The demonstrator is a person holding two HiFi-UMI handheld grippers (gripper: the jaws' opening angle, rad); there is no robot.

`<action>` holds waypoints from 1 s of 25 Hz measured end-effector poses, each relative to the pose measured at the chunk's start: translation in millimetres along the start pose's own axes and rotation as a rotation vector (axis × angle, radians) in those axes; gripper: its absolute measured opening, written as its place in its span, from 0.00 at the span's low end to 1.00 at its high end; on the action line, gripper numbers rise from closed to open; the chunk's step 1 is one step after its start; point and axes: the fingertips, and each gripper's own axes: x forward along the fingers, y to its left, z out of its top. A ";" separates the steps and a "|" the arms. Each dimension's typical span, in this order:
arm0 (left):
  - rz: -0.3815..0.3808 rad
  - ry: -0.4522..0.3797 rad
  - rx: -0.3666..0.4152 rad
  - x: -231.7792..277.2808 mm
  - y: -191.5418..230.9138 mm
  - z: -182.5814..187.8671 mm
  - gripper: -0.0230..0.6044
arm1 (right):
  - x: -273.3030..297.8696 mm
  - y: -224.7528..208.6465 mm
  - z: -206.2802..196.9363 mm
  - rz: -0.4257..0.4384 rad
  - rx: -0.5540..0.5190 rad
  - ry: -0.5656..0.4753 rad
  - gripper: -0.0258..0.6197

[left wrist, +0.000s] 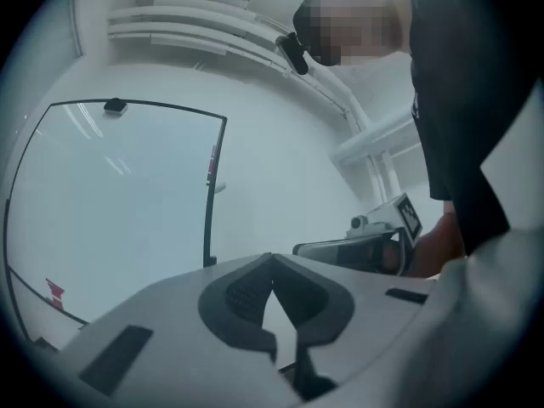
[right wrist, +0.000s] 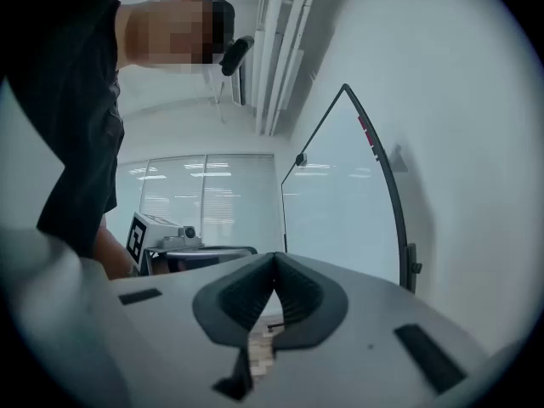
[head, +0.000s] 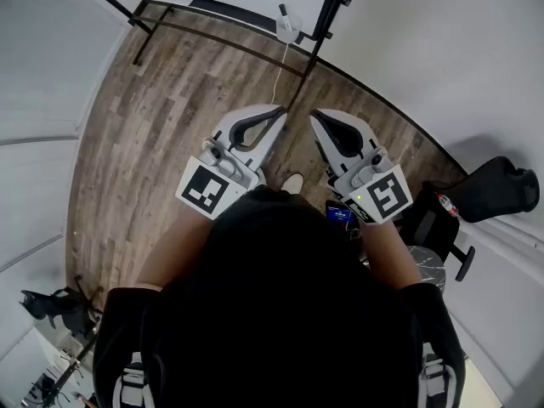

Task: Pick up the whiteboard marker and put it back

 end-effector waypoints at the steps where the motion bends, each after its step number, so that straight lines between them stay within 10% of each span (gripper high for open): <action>1: 0.000 0.001 0.003 -2.7 -1.3 0.7 0.04 | 0.1 2.8 -0.3 0.001 -0.001 0.001 0.03; 25: 0.024 0.002 0.020 -16.9 -13.1 3.5 0.04 | -12.7 13.3 -2.4 -0.007 -0.013 0.023 0.03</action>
